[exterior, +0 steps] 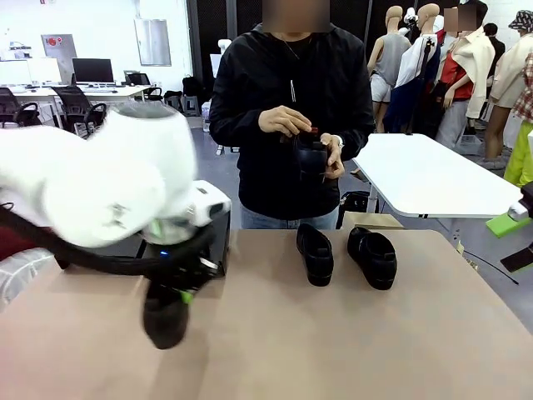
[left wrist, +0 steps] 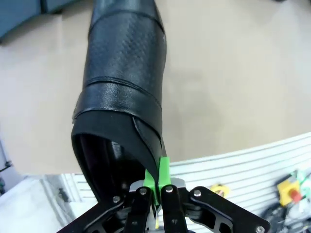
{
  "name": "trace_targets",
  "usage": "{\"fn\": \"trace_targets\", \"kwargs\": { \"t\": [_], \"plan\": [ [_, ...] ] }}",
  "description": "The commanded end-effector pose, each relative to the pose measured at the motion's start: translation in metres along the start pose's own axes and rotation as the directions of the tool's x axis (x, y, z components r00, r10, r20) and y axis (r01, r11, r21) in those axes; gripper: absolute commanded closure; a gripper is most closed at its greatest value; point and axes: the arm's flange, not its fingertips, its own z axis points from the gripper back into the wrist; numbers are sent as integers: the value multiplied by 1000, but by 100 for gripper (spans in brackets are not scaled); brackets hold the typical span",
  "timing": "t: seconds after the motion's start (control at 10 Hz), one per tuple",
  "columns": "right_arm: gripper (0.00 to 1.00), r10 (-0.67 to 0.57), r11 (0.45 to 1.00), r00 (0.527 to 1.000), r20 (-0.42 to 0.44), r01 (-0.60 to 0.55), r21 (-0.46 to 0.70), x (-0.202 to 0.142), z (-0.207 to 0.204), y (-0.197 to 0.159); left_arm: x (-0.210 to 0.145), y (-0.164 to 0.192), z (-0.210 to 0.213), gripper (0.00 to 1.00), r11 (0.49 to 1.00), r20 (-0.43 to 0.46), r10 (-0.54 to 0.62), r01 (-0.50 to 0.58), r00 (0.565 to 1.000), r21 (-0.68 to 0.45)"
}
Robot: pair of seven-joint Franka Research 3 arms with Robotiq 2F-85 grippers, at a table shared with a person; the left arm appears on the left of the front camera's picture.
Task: Organize the shoes by placing them on the stand.
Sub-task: Place the Shoe from the middle of the table onto the Shoes Stand.
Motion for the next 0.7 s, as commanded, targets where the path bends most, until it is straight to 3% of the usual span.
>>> {"fn": "trace_targets", "kwargs": {
  "t": [0.0,0.1,0.2,0.6],
  "plan": [
    [0,27,1000,1000,-4,-27,7,1,4,0,-27,42,31,100,998,64,45,-47,997,35],
    [0,27,1000,1000,-4,-27,7,1,4,0,-42,44,31,100,998,52,46,-44,998,-45],
    [0,27,1000,1000,-4,-27,7,1,4,0,-16,24,25,100,1000,27,13,-14,1000,23],
    [0,27,1000,1000,-4,-27,7,1,4,0,-16,24,25,100,1000,27,13,-14,1000,23]
  ]
}}
